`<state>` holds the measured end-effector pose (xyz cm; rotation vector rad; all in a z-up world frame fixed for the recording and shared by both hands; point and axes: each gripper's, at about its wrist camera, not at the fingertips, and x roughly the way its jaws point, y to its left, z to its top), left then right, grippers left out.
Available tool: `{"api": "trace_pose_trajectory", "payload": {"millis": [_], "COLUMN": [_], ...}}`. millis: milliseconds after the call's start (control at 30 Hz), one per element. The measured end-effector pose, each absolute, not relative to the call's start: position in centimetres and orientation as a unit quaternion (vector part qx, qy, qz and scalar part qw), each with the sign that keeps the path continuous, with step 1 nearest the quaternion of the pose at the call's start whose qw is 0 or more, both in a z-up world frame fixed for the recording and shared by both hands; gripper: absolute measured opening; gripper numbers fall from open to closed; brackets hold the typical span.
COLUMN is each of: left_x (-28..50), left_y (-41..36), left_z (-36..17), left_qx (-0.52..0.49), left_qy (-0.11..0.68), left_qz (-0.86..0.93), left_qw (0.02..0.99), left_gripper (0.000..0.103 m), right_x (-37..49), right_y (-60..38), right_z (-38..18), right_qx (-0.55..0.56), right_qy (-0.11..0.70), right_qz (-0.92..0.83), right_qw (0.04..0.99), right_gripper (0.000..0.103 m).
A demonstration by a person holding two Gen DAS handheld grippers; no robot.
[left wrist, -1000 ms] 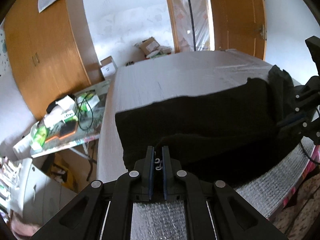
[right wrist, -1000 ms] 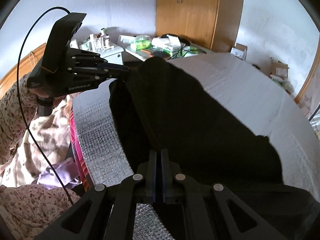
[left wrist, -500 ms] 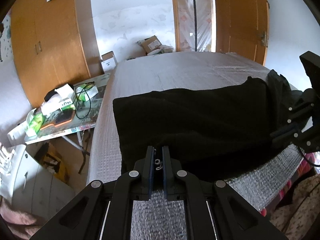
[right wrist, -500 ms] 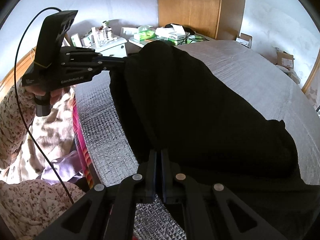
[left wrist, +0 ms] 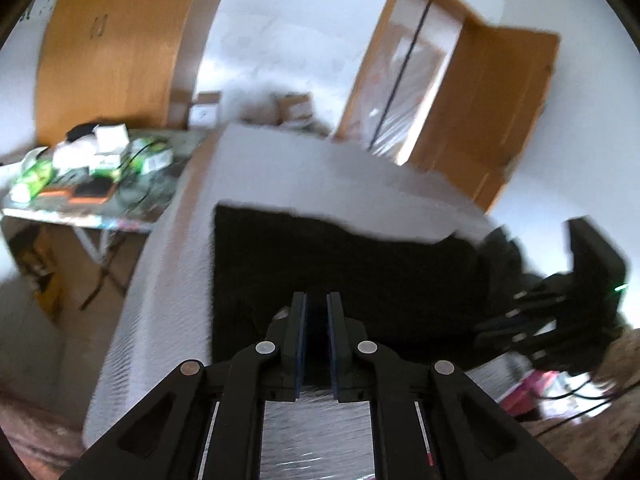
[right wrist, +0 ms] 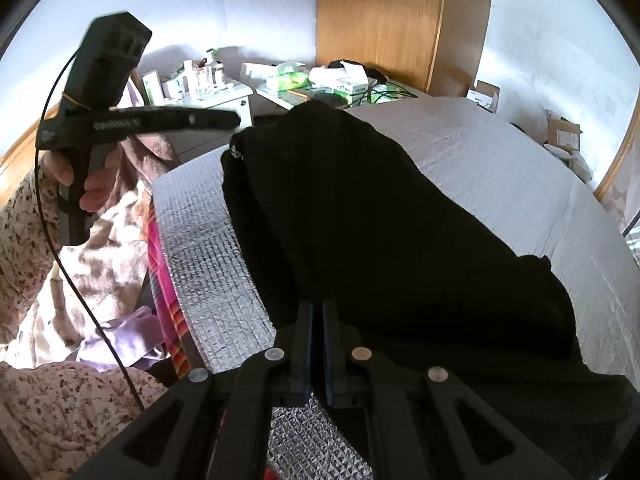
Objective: Fold clothes
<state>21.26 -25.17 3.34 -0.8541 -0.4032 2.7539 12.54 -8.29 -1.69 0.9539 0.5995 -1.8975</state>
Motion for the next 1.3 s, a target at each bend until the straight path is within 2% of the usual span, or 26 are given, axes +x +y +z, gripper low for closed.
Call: {"api": "trace_pose_trajectory", "payload": {"millis": [100, 167, 300, 667, 1000, 1300], "left_x": [21.2, 20.5, 18.4, 17.9, 17.9, 18.6], "left_y": [-24.5, -24.2, -23.8, -24.5, -24.9, -23.4], "left_z": [4.8, 4.9, 3.4, 0.3, -1.1, 0.8], "left_qx": [-0.272, -0.275, -0.306, -0.360, -0.376, -0.351], "left_qy": [-0.140, -0.140, -0.158, -0.164, -0.164, -0.154], "left_qz": [0.944, 0.944, 0.933, 0.915, 0.910, 0.921], "left_qw": [0.121, 0.117, 0.106, 0.073, 0.064, 0.063], "left_gripper": [0.013, 0.019, 0.019, 0.019, 0.018, 0.017], "right_x": [12.7, 13.4, 15.0, 11.1, 8.5, 9.2], "right_y": [-8.7, -9.1, -9.7, -3.7, 7.7, 17.6], "right_z": [-2.5, -3.1, -2.9, 2.4, 4.7, 4.5], "right_qx": [0.402, 0.417, 0.400, 0.378, 0.392, 0.403], "right_qy": [0.247, 0.248, 0.285, 0.157, 0.108, 0.079], "right_qz": [-0.753, -0.729, -0.717, -0.779, -0.857, -0.897], "right_qw": [0.459, 0.482, 0.496, 0.475, 0.317, 0.166], "right_gripper": [0.005, 0.005, 0.005, 0.005, 0.006, 0.006]}}
